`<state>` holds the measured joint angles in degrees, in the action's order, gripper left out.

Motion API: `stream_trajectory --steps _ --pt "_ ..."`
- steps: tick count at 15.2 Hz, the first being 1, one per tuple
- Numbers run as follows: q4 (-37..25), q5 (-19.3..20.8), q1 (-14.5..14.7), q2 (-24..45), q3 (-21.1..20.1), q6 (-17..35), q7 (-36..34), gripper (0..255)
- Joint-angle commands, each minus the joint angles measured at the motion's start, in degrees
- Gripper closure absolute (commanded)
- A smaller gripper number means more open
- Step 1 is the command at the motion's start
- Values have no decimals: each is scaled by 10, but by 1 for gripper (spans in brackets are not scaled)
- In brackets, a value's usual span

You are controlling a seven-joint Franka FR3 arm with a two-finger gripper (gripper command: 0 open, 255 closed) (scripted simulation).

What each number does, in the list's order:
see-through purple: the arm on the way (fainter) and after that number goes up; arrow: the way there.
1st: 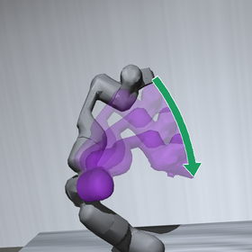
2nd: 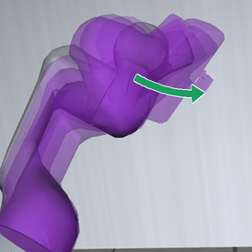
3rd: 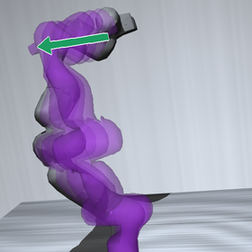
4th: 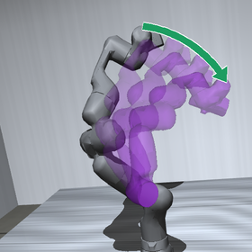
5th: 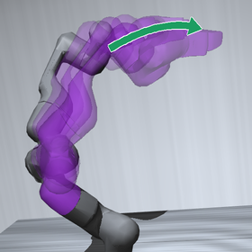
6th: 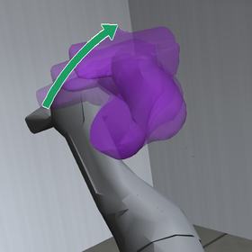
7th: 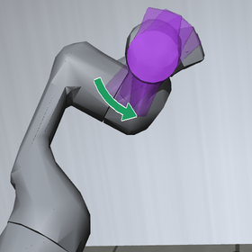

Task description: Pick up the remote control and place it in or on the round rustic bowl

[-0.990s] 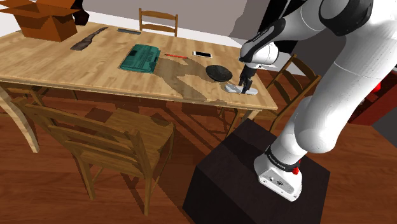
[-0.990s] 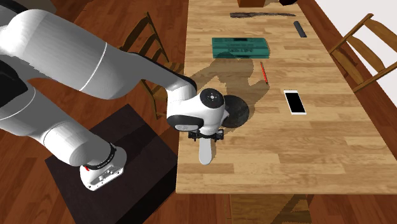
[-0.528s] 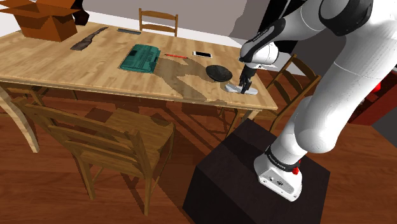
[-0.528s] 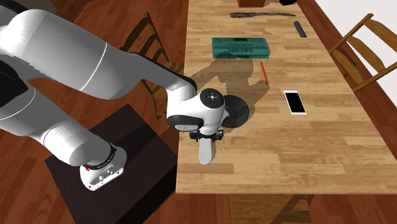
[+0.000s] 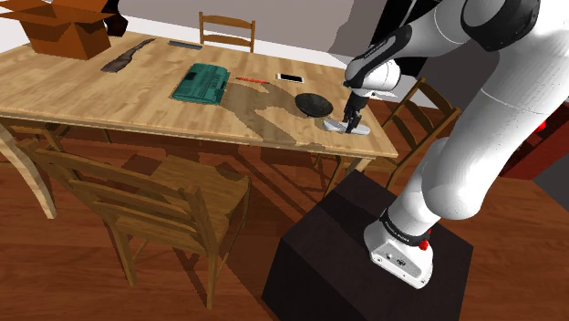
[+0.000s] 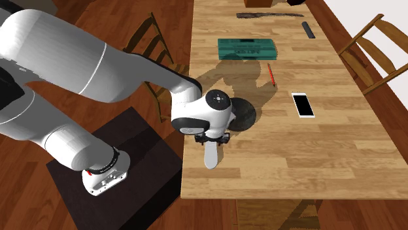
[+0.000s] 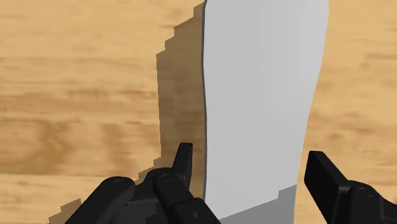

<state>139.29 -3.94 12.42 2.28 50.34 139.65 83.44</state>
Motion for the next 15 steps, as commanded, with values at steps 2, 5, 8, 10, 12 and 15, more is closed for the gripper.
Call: stream_trajectory --steps 2,5,8,10,12,15 --pt "-5 34 2 -28 3 -22 -25 255" --pt "-12 64 0 -55 1 -47 -47 255" --pt "-20 88 -3 -80 -4 -72 -66 255" --pt "-27 101 -6 -95 -8 -89 -76 255" --pt "-34 113 -8 -109 -12 -106 -85 255" --pt "-45 127 -12 -128 -20 -132 -96 255"
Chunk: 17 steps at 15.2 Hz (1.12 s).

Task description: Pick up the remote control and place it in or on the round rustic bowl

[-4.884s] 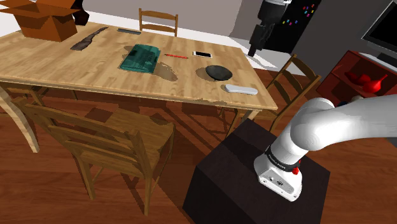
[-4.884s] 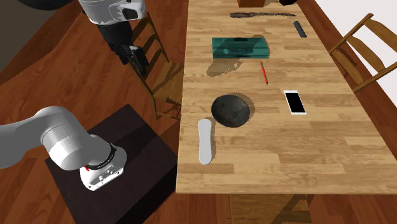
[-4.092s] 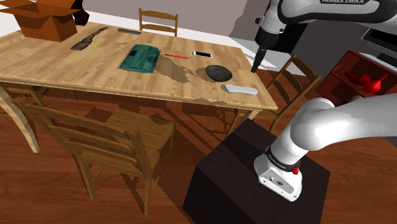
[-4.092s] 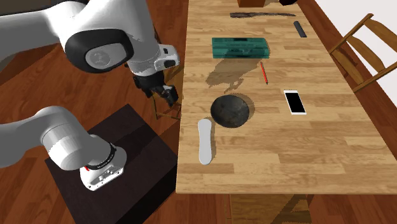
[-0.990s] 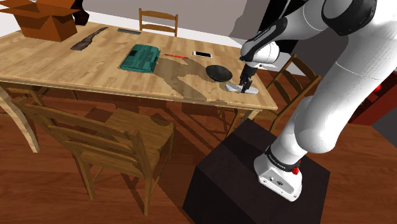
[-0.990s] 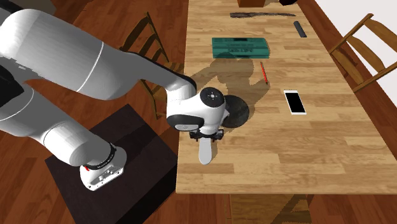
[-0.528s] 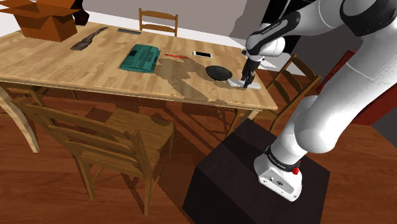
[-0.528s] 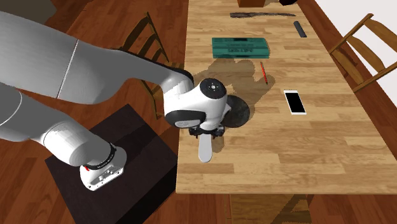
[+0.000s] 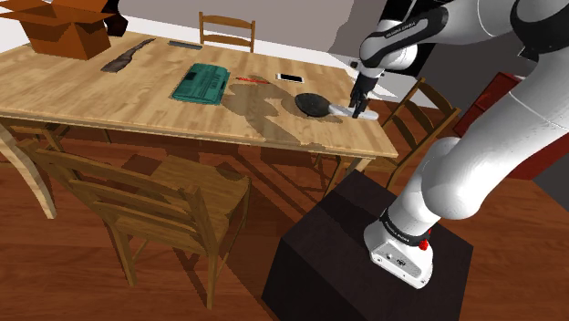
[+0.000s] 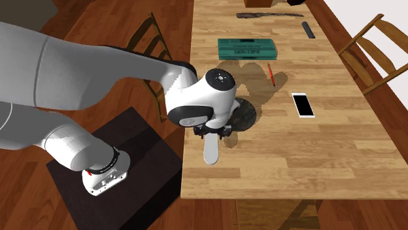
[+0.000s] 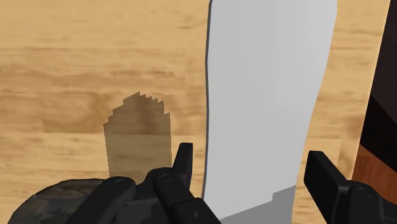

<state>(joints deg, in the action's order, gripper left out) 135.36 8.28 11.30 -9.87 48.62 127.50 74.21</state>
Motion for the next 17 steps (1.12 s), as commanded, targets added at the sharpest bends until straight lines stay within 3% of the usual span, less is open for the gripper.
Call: stream_trajectory --steps 1,6,11,17 --pt "-10 9 -2 -12 -5 -19 -7 255" --pt "-31 24 -7 -38 -18 -61 -20 255" --pt "-129 -83 36 87 -5 -67 15 255" --pt "-274 -205 23 239 -29 -111 53 255"
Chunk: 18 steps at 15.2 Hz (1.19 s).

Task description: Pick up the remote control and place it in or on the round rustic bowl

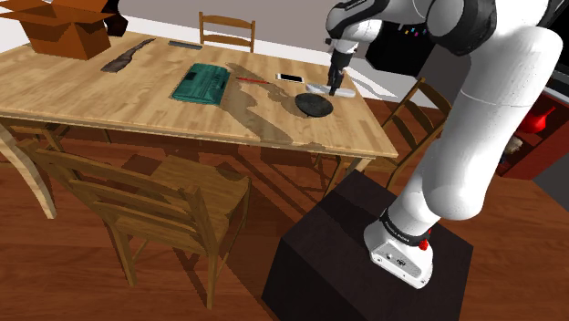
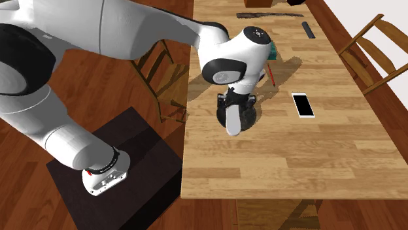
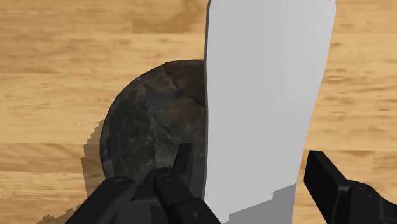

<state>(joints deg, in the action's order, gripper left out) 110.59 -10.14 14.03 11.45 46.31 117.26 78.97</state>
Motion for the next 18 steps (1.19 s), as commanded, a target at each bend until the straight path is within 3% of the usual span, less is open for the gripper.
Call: stream_trajectory --steps 1,4,18 --pt "-54 -37 -12 50 -12 -19 8 255" --pt "-125 -70 -33 106 -31 -46 9 255" --pt "-75 -112 -48 154 -55 41 37 255"
